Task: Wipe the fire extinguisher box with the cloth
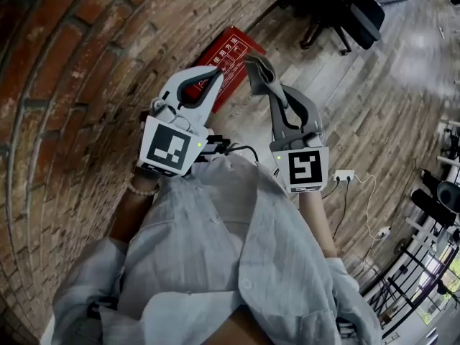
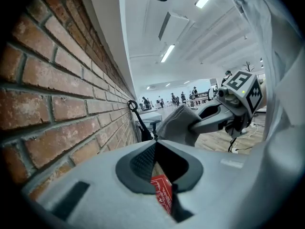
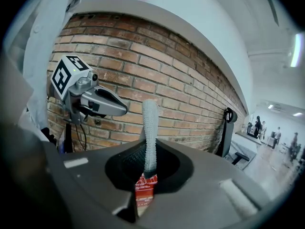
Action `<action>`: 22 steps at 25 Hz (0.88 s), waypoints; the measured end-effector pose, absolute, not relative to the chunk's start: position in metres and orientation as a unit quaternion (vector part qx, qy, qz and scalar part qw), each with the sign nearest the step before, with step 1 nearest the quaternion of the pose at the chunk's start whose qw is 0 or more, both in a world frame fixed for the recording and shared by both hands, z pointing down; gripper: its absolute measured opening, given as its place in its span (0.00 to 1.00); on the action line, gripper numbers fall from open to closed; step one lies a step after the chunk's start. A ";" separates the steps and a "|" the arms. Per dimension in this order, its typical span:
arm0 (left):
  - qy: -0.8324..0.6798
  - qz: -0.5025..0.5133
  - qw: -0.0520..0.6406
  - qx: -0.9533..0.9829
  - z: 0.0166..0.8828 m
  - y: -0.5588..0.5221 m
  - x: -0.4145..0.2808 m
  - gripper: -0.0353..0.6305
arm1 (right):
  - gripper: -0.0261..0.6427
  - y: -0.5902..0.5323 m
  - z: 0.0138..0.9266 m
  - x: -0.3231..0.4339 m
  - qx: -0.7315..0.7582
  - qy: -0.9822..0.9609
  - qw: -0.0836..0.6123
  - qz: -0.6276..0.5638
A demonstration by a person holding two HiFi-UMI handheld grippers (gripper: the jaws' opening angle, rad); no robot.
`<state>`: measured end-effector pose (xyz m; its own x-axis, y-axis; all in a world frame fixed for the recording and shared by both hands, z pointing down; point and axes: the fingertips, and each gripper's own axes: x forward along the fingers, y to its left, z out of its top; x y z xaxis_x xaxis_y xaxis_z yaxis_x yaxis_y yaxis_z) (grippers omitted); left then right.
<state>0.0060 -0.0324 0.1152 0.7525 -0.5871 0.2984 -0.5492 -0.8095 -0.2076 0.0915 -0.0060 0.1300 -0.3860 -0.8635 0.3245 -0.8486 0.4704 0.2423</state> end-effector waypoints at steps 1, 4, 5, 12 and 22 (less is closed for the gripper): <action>0.304 -0.178 0.055 -0.934 0.114 -0.032 0.007 0.05 | 0.07 -0.006 0.130 0.092 0.515 -0.832 0.205 -0.016; 0.303 -0.181 0.058 -0.934 0.113 -0.032 0.010 0.05 | 0.07 -0.006 0.131 0.095 0.521 -0.829 0.203 -0.011; 0.302 -0.181 0.057 -0.934 0.114 -0.033 0.010 0.05 | 0.07 -0.007 0.132 0.096 0.522 -0.828 0.203 -0.010; 0.305 -0.176 0.046 -0.935 0.116 -0.031 0.008 0.05 | 0.07 -0.006 0.135 0.096 0.523 -0.828 0.204 -0.001; 0.311 -0.178 0.038 -0.933 0.122 -0.034 0.001 0.05 | 0.07 -0.006 0.139 0.099 0.528 -0.826 0.194 0.018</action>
<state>0.0011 -0.0341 0.1221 0.7433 -0.5935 0.3087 -0.5666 -0.8038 -0.1814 0.0994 -0.0062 0.1394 -0.3668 -0.8660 0.3399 -0.8798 0.4416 0.1759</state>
